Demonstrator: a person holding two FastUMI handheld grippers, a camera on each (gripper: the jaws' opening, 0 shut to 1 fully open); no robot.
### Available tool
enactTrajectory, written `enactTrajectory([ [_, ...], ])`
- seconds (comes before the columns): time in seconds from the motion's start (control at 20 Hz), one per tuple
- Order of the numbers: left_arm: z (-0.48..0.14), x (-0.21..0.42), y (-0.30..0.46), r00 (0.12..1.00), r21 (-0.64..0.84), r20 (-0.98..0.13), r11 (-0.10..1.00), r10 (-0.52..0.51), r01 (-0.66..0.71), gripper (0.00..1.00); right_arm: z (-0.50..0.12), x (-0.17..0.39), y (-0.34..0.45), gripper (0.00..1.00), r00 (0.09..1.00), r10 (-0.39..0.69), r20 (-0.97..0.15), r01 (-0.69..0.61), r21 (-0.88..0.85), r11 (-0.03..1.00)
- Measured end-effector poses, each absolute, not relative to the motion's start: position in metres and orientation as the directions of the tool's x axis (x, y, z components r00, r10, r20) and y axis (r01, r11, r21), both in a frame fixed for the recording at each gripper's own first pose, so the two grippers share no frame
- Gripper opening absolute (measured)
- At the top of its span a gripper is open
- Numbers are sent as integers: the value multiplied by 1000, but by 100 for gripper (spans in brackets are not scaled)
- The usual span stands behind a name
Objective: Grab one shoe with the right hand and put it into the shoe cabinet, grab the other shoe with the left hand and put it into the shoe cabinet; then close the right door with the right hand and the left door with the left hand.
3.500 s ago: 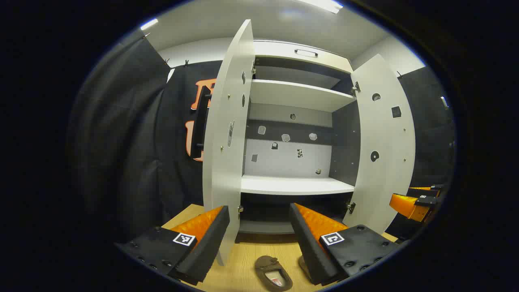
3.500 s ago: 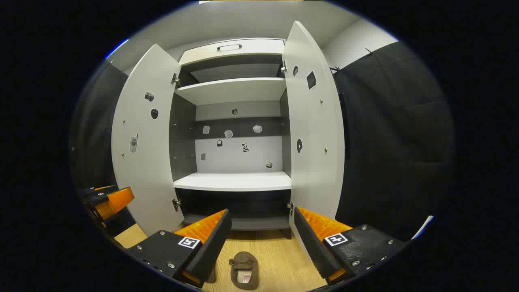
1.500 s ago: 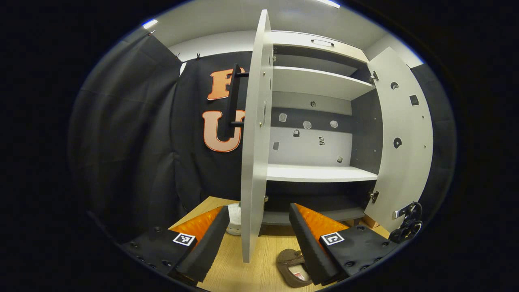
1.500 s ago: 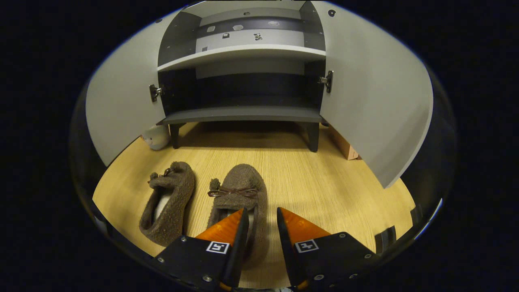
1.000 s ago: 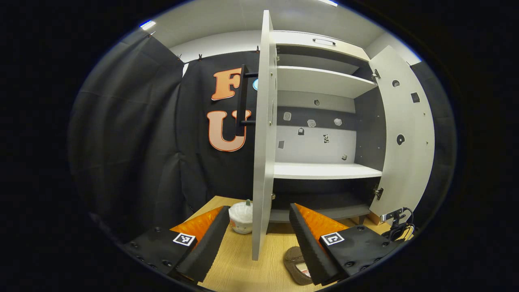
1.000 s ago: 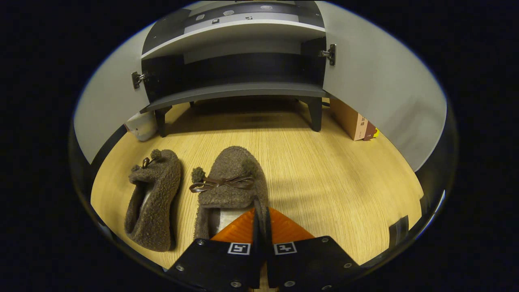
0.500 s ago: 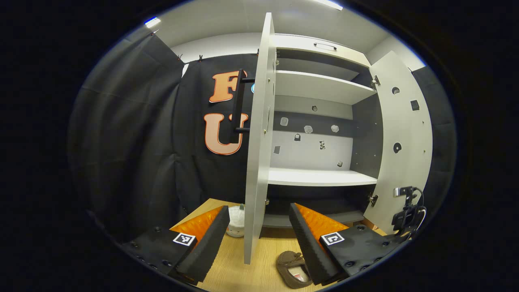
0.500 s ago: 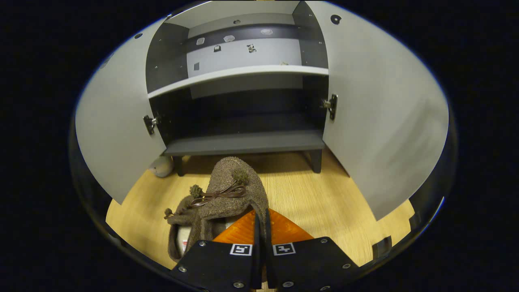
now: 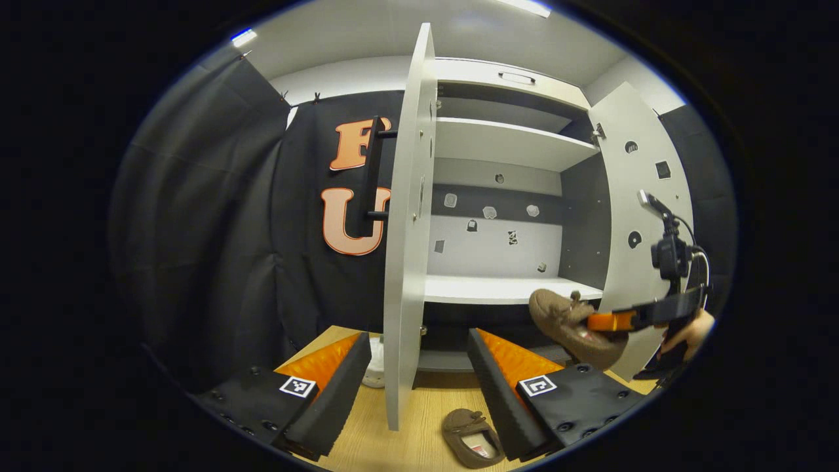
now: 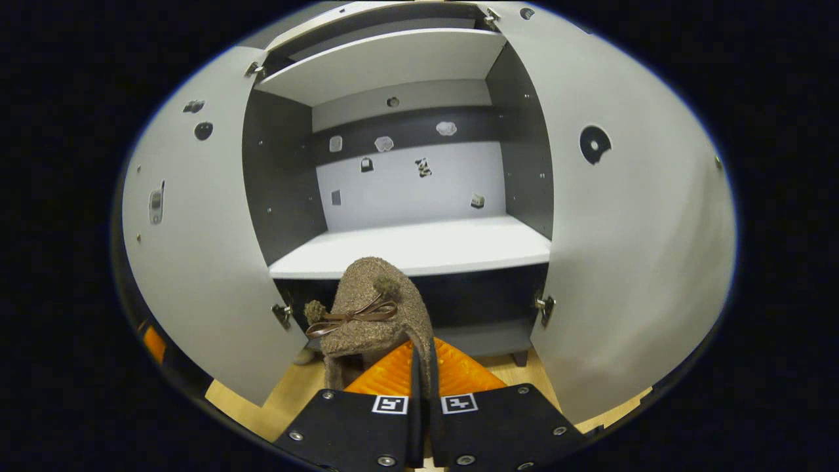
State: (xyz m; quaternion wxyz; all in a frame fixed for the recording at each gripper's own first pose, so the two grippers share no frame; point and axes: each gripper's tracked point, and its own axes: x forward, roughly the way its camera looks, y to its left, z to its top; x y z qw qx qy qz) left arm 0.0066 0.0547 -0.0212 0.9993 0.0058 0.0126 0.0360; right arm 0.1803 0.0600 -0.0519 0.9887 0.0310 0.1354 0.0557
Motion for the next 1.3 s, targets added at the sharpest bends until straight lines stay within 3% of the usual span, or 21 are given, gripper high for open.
enactTrajectory([
  [0.45, -27, 10, 74, 993, 28, -38, 994, 107, -106, 97, 49, 295, 73, 4, 988, 93, -122, -87, 54, 995],
  [0.8, -39, 19, 83, 989, 29, -71, 991, 132, -130, 97, 34, 394, 59, 4, 980, 1, -197, 10, 55, 998],
  [1.05, -43, 23, 86, 986, 23, -85, 989, 147, -145, 94, 13, 413, 43, 6, 966, -44, -254, 60, 57, 997],
  [1.2, -52, 23, 82, 982, 28, -104, 988, 157, -154, 97, 35, 407, 43, 17, 980, -39, -195, 51, 55, 997],
  [1.3, -52, 21, 75, 983, 19, -106, 989, 148, -147, 97, 46, 394, 42, 19, 985, -29, -168, 37, 41, 998],
])
